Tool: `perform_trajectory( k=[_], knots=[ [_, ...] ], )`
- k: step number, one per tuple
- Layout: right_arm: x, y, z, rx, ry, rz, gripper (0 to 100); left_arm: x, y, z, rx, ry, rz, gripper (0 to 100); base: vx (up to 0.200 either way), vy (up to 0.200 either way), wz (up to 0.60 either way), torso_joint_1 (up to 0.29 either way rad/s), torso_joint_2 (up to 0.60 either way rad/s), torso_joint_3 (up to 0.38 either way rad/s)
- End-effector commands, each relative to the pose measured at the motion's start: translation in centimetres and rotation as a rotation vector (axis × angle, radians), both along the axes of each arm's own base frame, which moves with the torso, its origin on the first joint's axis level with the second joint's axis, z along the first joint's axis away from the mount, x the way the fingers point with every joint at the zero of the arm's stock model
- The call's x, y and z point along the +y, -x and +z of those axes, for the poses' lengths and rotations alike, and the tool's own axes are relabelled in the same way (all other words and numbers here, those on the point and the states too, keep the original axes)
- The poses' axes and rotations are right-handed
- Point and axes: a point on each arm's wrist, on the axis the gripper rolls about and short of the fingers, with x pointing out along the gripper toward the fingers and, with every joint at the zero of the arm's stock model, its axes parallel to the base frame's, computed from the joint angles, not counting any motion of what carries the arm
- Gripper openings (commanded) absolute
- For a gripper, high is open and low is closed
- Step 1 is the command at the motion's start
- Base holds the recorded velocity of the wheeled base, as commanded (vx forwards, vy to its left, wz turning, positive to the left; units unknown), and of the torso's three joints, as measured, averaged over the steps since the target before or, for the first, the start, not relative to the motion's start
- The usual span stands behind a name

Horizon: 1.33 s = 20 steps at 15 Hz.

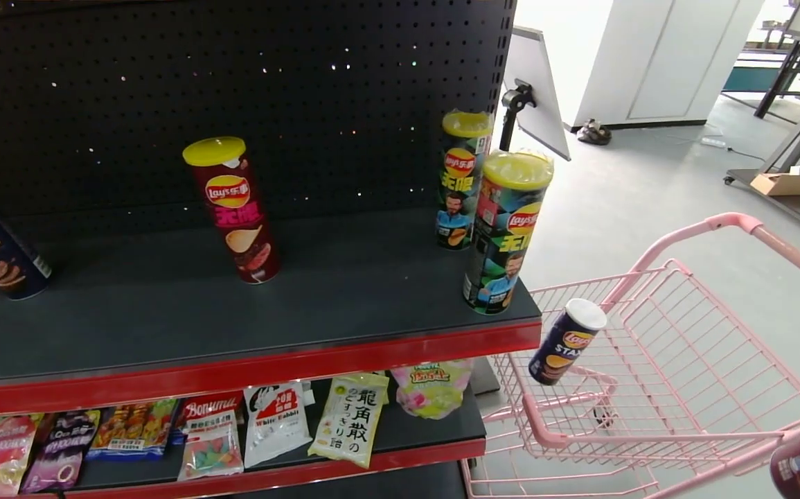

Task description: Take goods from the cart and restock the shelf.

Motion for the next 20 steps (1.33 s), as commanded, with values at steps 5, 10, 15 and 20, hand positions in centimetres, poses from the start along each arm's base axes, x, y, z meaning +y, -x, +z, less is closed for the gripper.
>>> perform_trajectory(
  k=[5, 10, 15, 20],
  knots=[
    [0.03, 1.78, -1.39, -0.071, -0.008, 0.052, 0, 0.00, -0.01, 0.01, 0.000, 0.000, 0.000, 100, -0.080, 0.200, 0.00, 0.006, 0.00, 0.000],
    [0.03, 1.87, -1.40, -0.077, -0.007, 0.055, 0, 0.00, -0.01, 0.01, 0.000, 0.000, 0.000, 100, -0.200, 0.200, 0.00, -0.001, 0.00, 0.005],
    [0.03, 1.90, -1.40, -0.079, -0.004, 0.056, 0, 0.00, -0.01, 0.01, 0.000, 0.000, 0.000, 100, -0.120, 0.120, 0.00, -0.002, 0.00, 0.000],
    [0.02, 2.04, -1.49, -0.087, -0.005, 0.057, 0, 0.00, -0.01, 0.01, 0.000, 0.000, 0.000, 100, 0.080, 0.000, 0.00, 0.006, 0.00, -0.001]
  ],
)
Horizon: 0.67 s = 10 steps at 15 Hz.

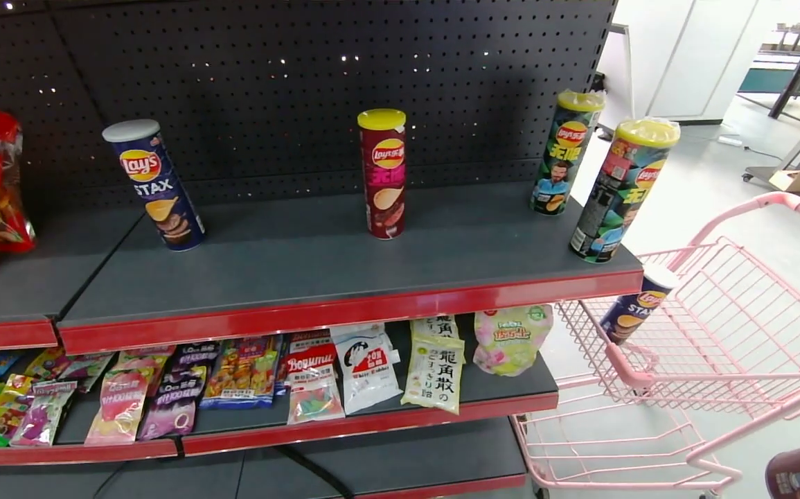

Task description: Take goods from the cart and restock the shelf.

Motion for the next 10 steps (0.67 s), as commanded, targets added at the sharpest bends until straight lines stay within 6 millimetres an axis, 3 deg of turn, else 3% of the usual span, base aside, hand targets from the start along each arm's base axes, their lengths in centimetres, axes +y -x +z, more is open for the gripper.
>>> perform_trajectory(
  k=[1, 10],
  knots=[
    [0.00, 0.05, -0.06, -0.002, 0.000, 0.002, 0, 0.00, -0.01, 0.00, 0.001, 0.000, 0.001, 100, 0.200, 0.000, 0.00, -0.007, -0.01, 0.007],
    [0.00, 0.10, -0.07, -0.005, -0.001, 0.002, 0, 0.00, -0.01, 0.00, 0.001, 0.000, 0.001, 100, 0.200, 0.000, 0.00, 0.006, 0.00, 0.001]
  ],
)
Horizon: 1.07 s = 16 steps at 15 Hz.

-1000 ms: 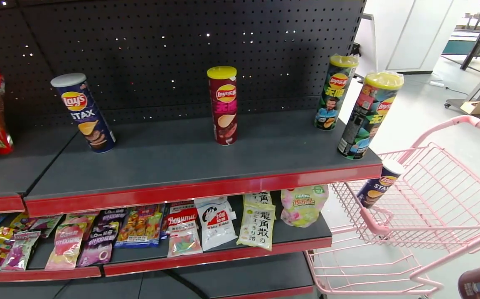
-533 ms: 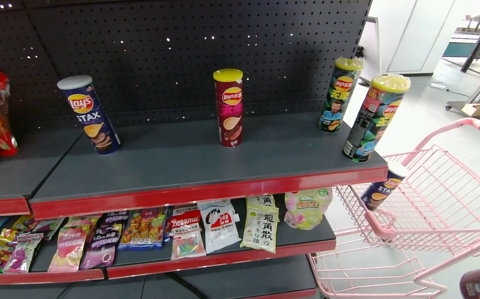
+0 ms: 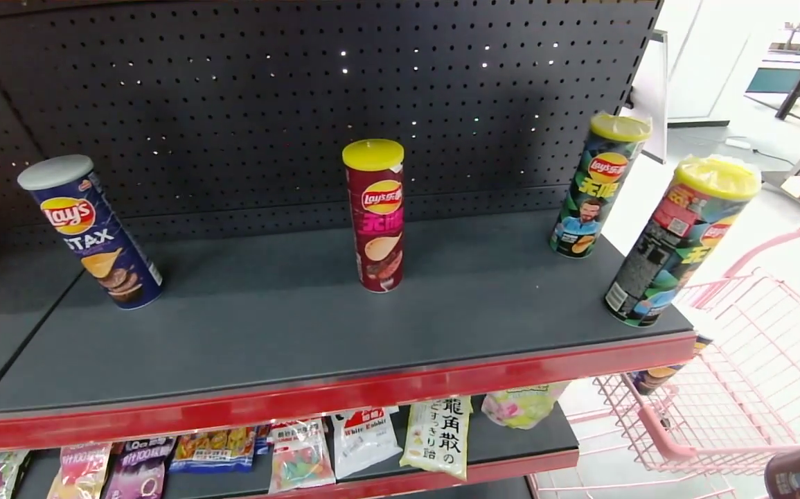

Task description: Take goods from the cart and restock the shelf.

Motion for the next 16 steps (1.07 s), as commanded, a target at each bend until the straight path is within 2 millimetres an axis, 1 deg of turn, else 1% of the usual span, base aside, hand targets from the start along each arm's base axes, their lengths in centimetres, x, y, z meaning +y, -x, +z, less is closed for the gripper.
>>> perform_trajectory(
  k=[1, 6, 8, 9, 12, 14, 16],
  knots=[
    [0.0, 0.0, 0.0, 0.000, -0.001, 0.001, 0, 0.0, 0.0, 0.0, 0.001, 0.000, 0.001, 100, 0.000, 0.000, 0.00, 0.000, 0.00, 0.000],
    [0.0, -0.1, 0.2, 0.021, 0.039, 0.005, 0, 0.0, 0.0, 0.0, 0.001, 0.000, 0.001, 100, 0.000, 0.000, 0.00, 0.000, 0.00, 0.000],
    [0.2, -0.3, 0.6, 0.026, 0.041, 0.064, 0, 0.0, 0.0, 0.0, 0.001, 0.000, 0.001, 100, 0.000, 0.000, 0.00, 0.000, 0.00, 0.000],
    [0.2, -0.7, 1.1, 0.037, 0.040, 0.091, 0, 0.0, 0.0, 0.0, 0.001, 0.000, 0.001, 100, 0.000, 0.000, 0.00, 0.000, 0.00, 0.000],
    [0.3, -1.9, 2.2, 0.072, 0.043, 0.092, 0, 0.0, 0.0, 0.0, 0.001, 0.000, 0.001, 100, 0.000, 0.000, 0.00, 0.000, 0.00, 0.000],
    [0.3, -2.0, 1.9, 0.084, 0.056, 0.094, 0, 0.0, 0.0, 0.0, 0.001, 0.000, 0.001, 100, 0.000, 0.000, 0.00, 0.000, 0.00, 0.000],
    [0.3, -2.0, 1.5, 0.095, 0.070, 0.096, 0, 0.0, 0.0, 0.0, 0.001, 0.000, 0.001, 100, 0.000, 0.000, 0.60, 0.005, 0.00, 0.007]
  ],
)
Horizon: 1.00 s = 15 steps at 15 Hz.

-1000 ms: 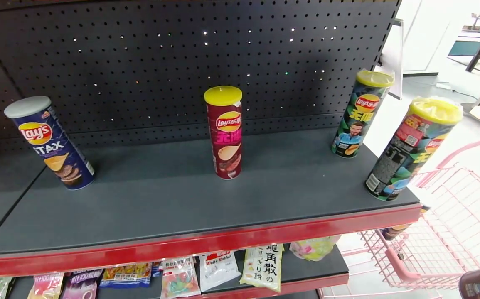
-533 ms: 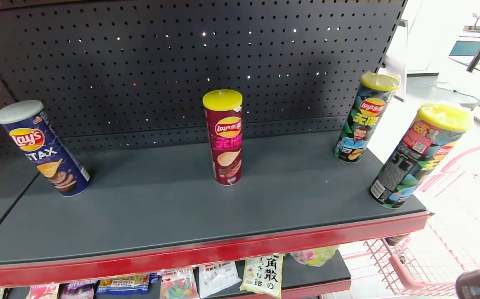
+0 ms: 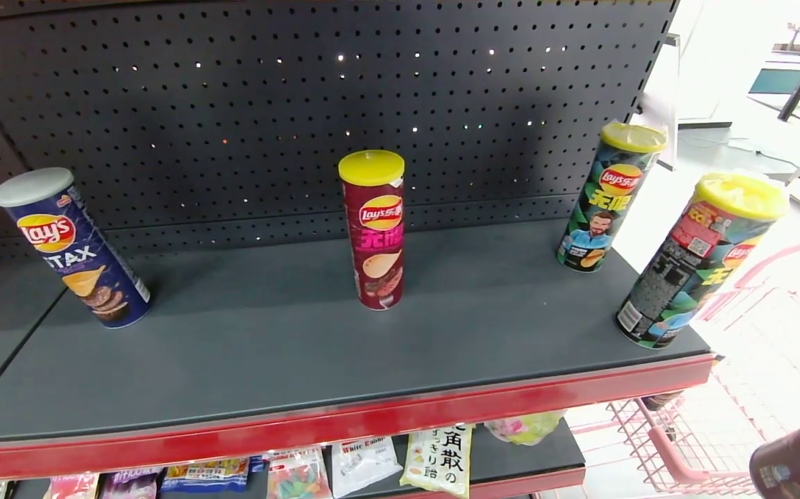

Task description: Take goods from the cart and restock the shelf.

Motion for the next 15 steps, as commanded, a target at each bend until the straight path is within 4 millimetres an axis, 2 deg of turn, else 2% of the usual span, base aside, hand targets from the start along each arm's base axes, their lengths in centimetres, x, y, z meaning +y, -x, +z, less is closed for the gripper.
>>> perform_trajectory(
  k=[1, 2, 9, 12, 15],
  knots=[
    [0.0, -0.2, -0.3, 0.021, 0.003, 0.003, 0, 0.0, 0.0, 0.0, 0.001, 0.000, 0.000, 100, 0.000, 0.000, 0.60, 0.002, 0.00, -0.002],
    [0.0, -0.2, -0.3, 0.021, 0.003, 0.001, 0, 0.0, 0.0, 0.0, 0.001, 0.000, 0.000, 100, 0.000, 0.000, 0.60, 0.002, 0.01, 0.007],
    [0.0, 0.5, -1.0, 0.005, -0.001, 0.004, 0, 0.0, 0.0, 0.0, 0.001, 0.000, 0.000, 100, 0.000, 0.000, 0.00, 0.000, 0.00, 0.000],
    [0.0, 1.1, -1.8, -0.013, -0.007, 0.009, 0, 0.0, 0.0, 0.0, 0.001, -0.002, -0.001, 100, 0.000, 0.200, 0.00, 0.001, 0.00, 0.004],
    [0.0, 1.3, -2.1, -0.019, -0.006, 0.011, 0, 0.0, 0.0, 0.0, 0.001, -0.002, -0.001, 100, 0.000, 0.000, 0.00, 0.000, 0.00, 0.000]
  ],
)
